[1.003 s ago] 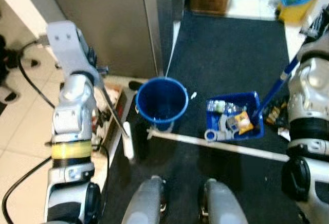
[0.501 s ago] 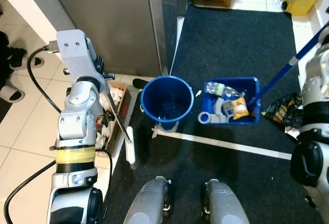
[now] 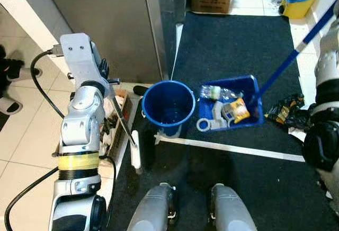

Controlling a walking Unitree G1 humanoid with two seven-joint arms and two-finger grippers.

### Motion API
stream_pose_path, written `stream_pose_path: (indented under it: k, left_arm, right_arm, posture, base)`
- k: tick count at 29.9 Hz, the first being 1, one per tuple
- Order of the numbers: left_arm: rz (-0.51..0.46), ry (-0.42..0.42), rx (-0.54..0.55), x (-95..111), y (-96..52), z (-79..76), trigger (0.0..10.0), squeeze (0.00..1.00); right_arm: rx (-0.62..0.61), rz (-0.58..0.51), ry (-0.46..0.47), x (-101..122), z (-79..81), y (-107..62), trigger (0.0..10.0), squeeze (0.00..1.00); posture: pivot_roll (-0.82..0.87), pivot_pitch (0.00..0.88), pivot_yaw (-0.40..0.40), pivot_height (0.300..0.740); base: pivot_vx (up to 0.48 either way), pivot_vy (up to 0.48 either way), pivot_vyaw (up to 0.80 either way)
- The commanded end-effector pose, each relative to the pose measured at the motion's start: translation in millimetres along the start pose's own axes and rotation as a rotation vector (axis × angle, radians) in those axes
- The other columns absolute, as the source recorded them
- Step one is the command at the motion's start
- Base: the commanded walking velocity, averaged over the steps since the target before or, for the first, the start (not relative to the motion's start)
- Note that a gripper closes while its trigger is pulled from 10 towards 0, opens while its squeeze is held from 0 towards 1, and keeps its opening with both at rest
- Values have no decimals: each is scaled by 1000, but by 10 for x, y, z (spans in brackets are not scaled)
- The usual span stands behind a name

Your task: Sweep floor

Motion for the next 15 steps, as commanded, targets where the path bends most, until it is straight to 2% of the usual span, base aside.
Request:
stream_pose_path:
  k: [1, 2, 4, 11, 13, 15]
  left_arm:
    - [-19, -4, -11, 45, -34, -34, 10000, 0]
    - [-19, -4, -11, 44, -35, -34, 10000, 0]
    - [-15, -5, -9, 19, -60, -35, 10000, 0]
    - [-17, -14, 14, -13, -123, 3, 10000, 0]
    - [-16, -14, 16, -15, -127, 4, 10000, 0]
    - [-18, -17, 26, -21, -148, 26, 10000, 0]
  right_arm:
    - [12, -87, 29, 253, 66, 65, 10000, 0]
    - [15, -88, 30, 263, 78, 69, 10000, 0]
    - [66, -115, 65, 398, 257, 99, 10000, 0]
    - [150, -159, 144, 665, 629, 122, 10000, 0]
    - [155, -160, 146, 672, 646, 124, 10000, 0]
    - [184, -162, 155, 701, 755, 111, 10000, 0]
  posture:
    - [15, 57, 57, 740]
    - [15, 57, 57, 740]
    - [28, 58, 35, 740]
    - [48, 64, 1, 740]
    - [48, 64, 1, 740]
    - [57, 69, -14, 740]
  base:
    - [0, 0, 0]
    - [0, 0, 0]
    - [0, 0, 0]
    - [0, 0, 0]
    - [0, 0, 0]
    - [0, 0, 0]
Point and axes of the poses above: a point about 5 cm out from each wrist's last joint towards the gripper, its own y axis pointing out of the wrist towards the gripper, its own x axis along the axis of the wrist's last joint, z = x × y, the point moved 5 cm from there along y, pointing out of the wrist towards the gripper, and after that the axes turned 15 degrees about -y, right-handed, at the moved point
